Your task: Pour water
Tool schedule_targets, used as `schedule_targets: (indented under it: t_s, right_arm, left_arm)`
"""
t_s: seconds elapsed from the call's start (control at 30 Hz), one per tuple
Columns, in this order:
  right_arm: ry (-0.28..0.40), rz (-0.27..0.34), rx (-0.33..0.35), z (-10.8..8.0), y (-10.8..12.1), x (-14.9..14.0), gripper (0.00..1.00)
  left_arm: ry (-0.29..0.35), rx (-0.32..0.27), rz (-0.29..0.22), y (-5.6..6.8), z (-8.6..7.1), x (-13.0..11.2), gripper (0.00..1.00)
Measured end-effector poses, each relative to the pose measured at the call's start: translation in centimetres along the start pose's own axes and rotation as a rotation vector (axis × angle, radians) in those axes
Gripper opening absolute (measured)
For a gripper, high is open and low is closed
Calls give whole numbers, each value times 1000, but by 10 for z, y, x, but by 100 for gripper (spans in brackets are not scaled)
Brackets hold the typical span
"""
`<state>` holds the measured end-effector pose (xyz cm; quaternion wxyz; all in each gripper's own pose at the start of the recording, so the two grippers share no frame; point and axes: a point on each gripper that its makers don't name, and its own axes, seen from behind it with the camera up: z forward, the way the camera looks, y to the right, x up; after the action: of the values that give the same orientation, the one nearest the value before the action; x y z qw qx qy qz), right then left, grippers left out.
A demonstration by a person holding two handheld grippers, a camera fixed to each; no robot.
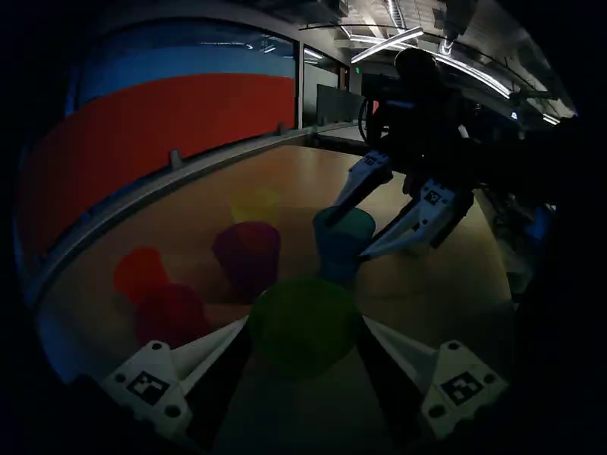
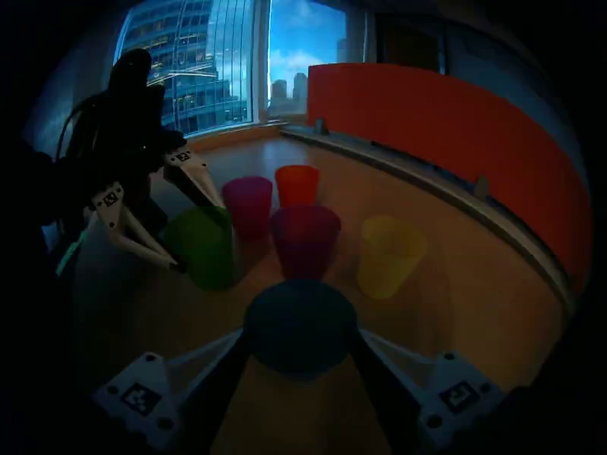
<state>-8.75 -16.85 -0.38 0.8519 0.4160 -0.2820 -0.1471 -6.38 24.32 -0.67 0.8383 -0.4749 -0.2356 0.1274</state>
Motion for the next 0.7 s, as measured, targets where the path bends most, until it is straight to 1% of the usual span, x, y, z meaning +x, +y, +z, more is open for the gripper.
schedule_targets:
  t_s: [0.17, 0.3, 0.47, 0.7]
  right_arm:
    - [32, -8, -4, -9, -5, 12, 90]
    - [69, -4, -11, -19, -7, 27, 90]
    - [123, 1, -23, -32, -8, 48, 90]
    - [202, -11, -43, -51, -12, 75, 91]
  left_arm:
    - [21, 9, 1, 1, -10, 8, 89]
    - [44, 25, 2, 1, -20, 17, 89]
    - [83, 46, 0, 1, -32, 30, 89]
    - [145, 75, -19, -1, -51, 48, 89]
